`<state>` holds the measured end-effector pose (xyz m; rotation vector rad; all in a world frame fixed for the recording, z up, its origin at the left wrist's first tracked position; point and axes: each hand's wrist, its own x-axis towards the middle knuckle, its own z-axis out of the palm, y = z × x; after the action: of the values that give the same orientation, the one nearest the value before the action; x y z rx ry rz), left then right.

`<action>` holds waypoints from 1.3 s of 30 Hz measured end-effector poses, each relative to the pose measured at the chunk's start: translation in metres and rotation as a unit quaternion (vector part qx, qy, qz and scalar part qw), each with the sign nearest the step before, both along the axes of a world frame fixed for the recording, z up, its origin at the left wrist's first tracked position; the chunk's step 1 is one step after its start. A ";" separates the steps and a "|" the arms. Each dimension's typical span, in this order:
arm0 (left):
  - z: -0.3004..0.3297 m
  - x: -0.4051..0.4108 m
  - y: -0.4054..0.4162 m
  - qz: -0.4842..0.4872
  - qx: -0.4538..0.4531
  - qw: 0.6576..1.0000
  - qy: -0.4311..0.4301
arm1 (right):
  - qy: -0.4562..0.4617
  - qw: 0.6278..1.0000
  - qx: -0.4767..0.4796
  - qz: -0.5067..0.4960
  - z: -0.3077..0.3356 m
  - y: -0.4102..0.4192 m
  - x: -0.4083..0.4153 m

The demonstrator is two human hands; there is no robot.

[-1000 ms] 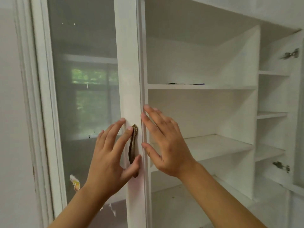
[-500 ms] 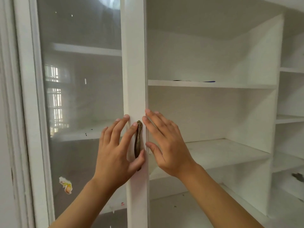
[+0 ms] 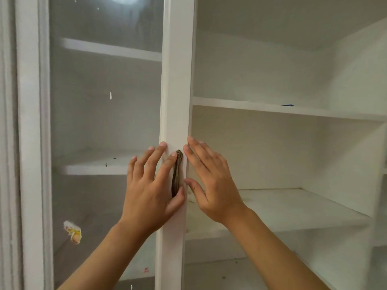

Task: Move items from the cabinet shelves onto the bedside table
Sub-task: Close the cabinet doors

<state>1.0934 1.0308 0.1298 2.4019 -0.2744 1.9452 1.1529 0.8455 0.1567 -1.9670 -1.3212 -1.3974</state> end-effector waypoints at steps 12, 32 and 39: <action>-0.001 0.043 0.002 0.068 -0.003 0.997 -0.019 | 0.002 0.999 0.013 0.034 -0.003 0.016 0.051; -0.012 0.097 0.022 0.069 0.026 0.992 -0.098 | 0.006 0.993 0.042 0.110 -0.010 0.039 0.101; -0.010 0.094 0.020 0.076 0.021 0.992 -0.095 | 0.024 0.996 0.036 0.081 -0.008 0.033 0.093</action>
<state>1.1870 1.0508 0.1193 2.3278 -0.1414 2.2607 1.2460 0.8785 0.1485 -1.7926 -1.3564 -1.2956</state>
